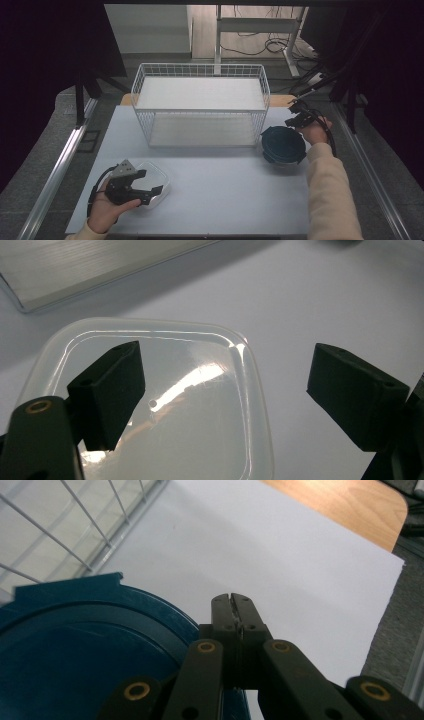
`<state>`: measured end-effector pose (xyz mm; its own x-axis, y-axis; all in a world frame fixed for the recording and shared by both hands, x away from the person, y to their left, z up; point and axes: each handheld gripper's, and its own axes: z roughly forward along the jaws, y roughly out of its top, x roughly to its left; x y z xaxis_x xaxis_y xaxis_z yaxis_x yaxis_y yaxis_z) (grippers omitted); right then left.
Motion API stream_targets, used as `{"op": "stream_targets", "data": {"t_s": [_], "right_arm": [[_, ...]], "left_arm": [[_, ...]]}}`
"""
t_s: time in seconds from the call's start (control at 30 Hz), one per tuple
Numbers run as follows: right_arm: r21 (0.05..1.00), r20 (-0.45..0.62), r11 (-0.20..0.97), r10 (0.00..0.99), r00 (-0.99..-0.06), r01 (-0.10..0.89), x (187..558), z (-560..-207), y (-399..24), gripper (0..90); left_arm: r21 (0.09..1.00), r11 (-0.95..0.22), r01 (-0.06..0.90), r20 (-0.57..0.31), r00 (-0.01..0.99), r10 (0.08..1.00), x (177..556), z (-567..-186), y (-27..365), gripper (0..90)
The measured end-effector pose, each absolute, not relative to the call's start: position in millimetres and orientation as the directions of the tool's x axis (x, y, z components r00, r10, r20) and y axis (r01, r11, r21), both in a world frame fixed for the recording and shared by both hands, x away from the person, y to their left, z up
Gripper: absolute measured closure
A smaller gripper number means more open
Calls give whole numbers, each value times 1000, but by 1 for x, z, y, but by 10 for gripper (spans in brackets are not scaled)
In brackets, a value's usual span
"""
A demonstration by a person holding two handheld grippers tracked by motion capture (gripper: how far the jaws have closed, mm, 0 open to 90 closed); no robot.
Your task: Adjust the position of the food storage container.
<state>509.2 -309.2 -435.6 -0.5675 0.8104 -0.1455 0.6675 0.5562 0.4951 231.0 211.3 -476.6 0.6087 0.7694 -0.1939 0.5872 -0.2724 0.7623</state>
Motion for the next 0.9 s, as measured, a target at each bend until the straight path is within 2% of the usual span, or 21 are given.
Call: {"op": "stream_targets", "data": {"t_s": [0.17, 0.27, 0.47, 0.8, 0.9], "right_arm": [[472, -162, 567, 809, -566, 675, 512, -441, -310, 899], [472, -137, 551, 817, -561, 688, 513, -443, -313, 900], [451, -133, 591, 785, -605, 669, 510, -445, -311, 900], [468, -85, 582, 779, -621, 665, 494, -445, -317, 900], [460, -100, 609, 758, -645, 645, 486, -445, -316, 900]], "left_arm": [[760, -272, 590, -196, 607, 770, 232, -478, 212, 154], [762, -266, 591, -199, 604, 772, 231, -477, 212, 153], [766, -249, 593, -210, 596, 775, 232, -476, 216, 153], [770, -247, 588, -209, 598, 774, 230, -474, 219, 153], [770, -250, 587, -207, 600, 773, 230, -474, 218, 154]]}}
